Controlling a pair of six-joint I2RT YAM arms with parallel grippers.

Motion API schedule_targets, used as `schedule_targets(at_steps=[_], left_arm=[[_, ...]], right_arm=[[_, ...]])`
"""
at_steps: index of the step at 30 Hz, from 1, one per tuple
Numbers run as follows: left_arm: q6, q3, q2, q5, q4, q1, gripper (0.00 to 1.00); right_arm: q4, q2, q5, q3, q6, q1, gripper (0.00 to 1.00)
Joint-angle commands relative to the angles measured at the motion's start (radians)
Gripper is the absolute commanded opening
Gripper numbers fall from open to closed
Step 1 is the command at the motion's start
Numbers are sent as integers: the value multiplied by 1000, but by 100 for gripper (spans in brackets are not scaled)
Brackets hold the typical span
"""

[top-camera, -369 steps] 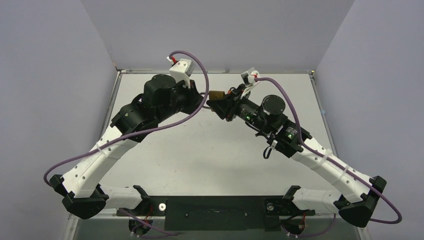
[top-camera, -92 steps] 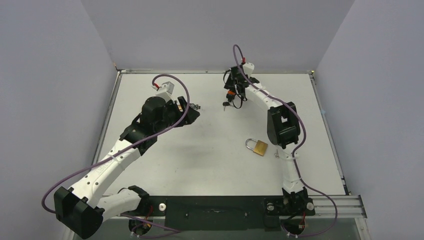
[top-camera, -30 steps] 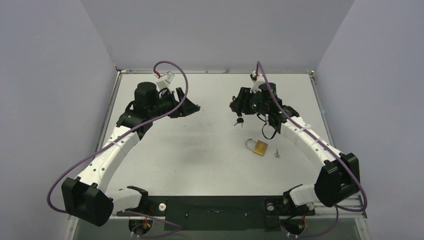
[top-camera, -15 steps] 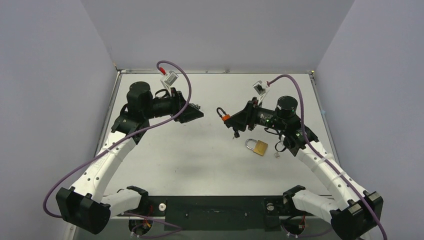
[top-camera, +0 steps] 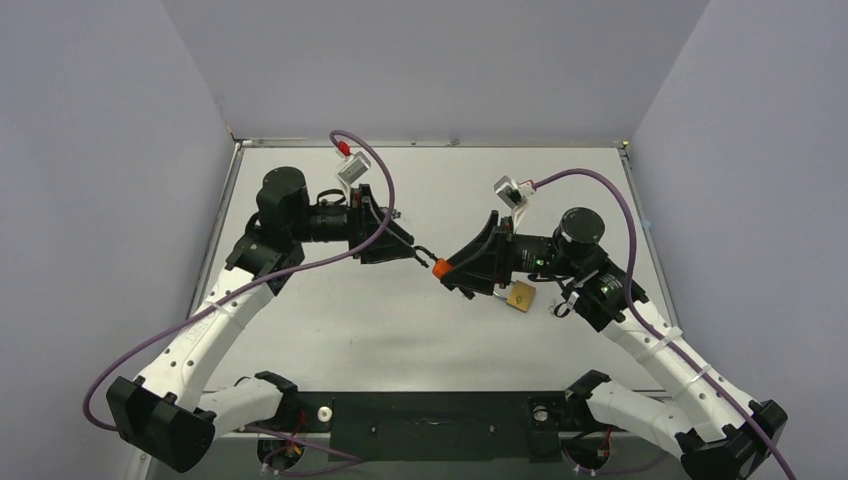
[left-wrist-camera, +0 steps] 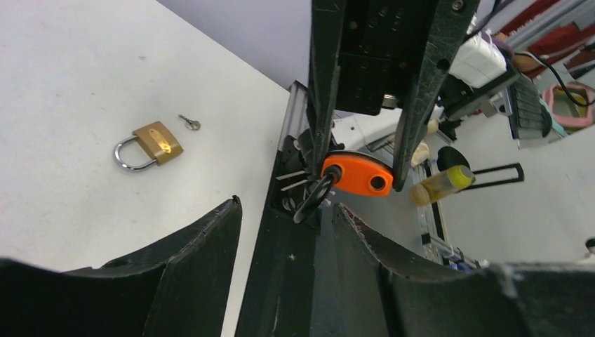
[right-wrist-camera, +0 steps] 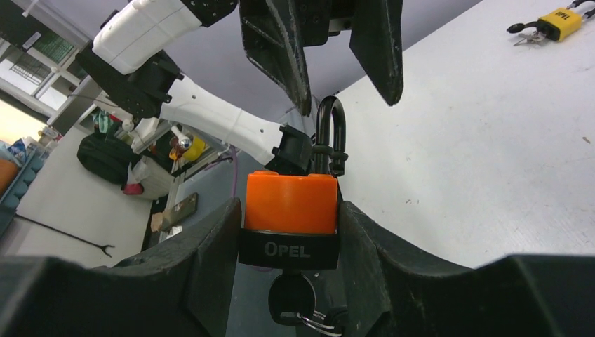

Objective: Lock with the key
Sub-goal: Pick up the lock from the center of the board.

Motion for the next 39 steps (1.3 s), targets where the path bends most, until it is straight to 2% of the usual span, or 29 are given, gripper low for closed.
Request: schedule_targets(at_steps=[1,6,23,25,26,28,29,31,32,34,38,39], left_arm=[[50,41,-23,68,34,-53,47],[124,73,-10,58,-60,-96,39],[169,91,-10,39,-138,-98,15],[170,92,-9,30,-148,-98,7],[169,92,-8,17,-151,-99,0],[165,94,-9,-12,-159,-99,0],[160,93,-11,-23,-152,-99,0],[123,84,-21,-65,-109,-99,0],[86,75,-29,-87,-88,-99,0],[30,65,-45,-117,-19,-99,0],[-24,76,-75,-208,36,-99,0],[-35,81,-80,-240,39,-100,0]], right_arm=[[-8,21,8,95,-76,39,0],[-46,29,19,112,-95,52,0],[-121,16,53,131,-154,50,0],[-129,16,60,134,-162,51,0],[-135,18,70,138,-171,51,0],[-152,21,87,145,-185,51,1],[-164,21,100,149,-191,52,4],[-173,22,122,150,-201,52,20],[-174,23,130,150,-207,52,32],[-180,23,169,147,-220,53,46],[-171,17,253,138,-227,29,66],[-162,11,268,131,-217,20,68]])
